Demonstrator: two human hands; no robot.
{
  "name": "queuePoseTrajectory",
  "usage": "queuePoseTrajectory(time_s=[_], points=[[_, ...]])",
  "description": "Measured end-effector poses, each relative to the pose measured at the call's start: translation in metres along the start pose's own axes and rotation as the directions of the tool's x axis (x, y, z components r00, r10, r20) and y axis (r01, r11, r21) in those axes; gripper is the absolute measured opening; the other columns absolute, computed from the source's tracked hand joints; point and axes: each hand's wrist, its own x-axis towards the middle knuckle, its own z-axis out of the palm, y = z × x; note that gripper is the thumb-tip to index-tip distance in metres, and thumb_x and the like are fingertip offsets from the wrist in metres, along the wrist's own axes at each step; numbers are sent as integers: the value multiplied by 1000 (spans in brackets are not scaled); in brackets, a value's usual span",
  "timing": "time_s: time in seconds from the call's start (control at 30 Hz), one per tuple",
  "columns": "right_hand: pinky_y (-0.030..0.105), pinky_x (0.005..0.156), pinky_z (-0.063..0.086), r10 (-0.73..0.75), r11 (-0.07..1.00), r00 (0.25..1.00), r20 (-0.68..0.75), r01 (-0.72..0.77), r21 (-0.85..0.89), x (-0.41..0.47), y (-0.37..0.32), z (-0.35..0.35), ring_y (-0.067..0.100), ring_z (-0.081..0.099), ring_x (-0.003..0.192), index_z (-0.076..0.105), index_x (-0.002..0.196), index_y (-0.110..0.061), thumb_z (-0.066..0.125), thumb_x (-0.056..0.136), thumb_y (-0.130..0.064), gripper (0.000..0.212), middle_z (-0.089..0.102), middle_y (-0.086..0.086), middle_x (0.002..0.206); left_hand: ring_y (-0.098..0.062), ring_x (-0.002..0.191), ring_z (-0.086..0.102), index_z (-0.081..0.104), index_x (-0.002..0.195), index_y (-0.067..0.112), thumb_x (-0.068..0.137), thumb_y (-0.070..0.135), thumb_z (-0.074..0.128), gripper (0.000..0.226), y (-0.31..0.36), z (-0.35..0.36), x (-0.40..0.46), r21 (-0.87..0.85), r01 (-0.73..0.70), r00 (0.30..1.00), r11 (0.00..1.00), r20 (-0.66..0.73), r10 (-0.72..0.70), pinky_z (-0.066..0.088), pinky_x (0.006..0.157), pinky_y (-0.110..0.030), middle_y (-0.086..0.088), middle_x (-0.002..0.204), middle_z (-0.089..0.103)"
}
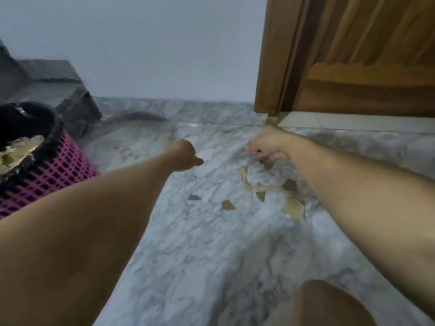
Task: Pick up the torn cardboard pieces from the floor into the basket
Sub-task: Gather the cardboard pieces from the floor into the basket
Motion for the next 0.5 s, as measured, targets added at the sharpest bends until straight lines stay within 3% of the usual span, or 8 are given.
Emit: queuePoseTrajectory(time_s=[0.03, 0.13, 0.23, 0.33, 0.4, 0.47, 0.5], points=[[31, 63, 47, 16, 1000, 999, -44, -16, -8, -4, 24, -15, 25, 57, 81, 61, 96, -10, 70, 86, -16, 15, 71, 17, 106, -27, 112, 59, 62, 122, 3, 88, 36, 66, 48, 16, 20, 1, 43, -5, 998, 999, 63, 3, 46, 95, -33, -12, 121, 62], [42, 83, 59, 72, 991, 986, -152, -88, -104, -13, 84, -45, 24, 67, 94, 65, 98, -5, 71, 86, -18, 18, 68, 10, 102, -27, 120, 56, 59, 127, 4, 87, 33, 68, 51, 46, 70, 8, 147, -26, 981, 989, 195, -3, 44, 98, -33, -5, 105, 52], [39, 72, 60, 115, 964, 971, -211, -160, -212, -9, 136, -63, 23, 67, 86, 67, 91, -5, 73, 85, -19, 17, 65, 9, 92, -27, 123, 54, 57, 130, 6, 88, 25, 67, 48, 58, 119, 25, 238, -80, 955, 968, 295, 6, 44, 97, -31, -3, 104, 45], [26, 51, 44, 145, 923, 960, -241, -218, -316, -1, 178, -69, 23, 56, 64, 56, 67, -7, 75, 83, -22, 29, 54, 10, 71, -27, 117, 56, 58, 126, 7, 87, 15, 61, 40, 51, 164, 42, 338, -125, 954, 933, 300, 19, 50, 83, -29, -2, 113, 53], [26, 53, 43, 163, 895, 945, -285, -263, -360, 5, 197, -68, 25, 58, 73, 65, 85, -4, 77, 81, -28, 27, 62, 13, 88, -26, 122, 49, 54, 128, 9, 86, 13, 53, 42, 42, 188, 52, 367, -121, 968, 922, 251, 27, 45, 94, -30, -9, 129, 52], [34, 81, 49, 192, 874, 921, -338, -317, -368, 15, 219, -66, 32, 54, 109, 57, 121, -4, 77, 79, -40, 58, 56, 17, 125, -29, 124, 42, 50, 130, 9, 88, 15, 49, 42, 37, 204, 55, 355, -97, 979, 930, 203, 24, 38, 101, -33, -13, 133, 47], [40, 97, 42, 223, 864, 901, -372, -359, -354, 16, 227, -63, 36, 44, 125, 47, 133, -8, 75, 78, -49, 75, 44, 19, 138, -31, 123, 41, 49, 129, 10, 89, 16, 49, 41, 34, 211, 57, 334, -86, 984, 939, 177, 28, 37, 101, -34, -15, 132, 45]])
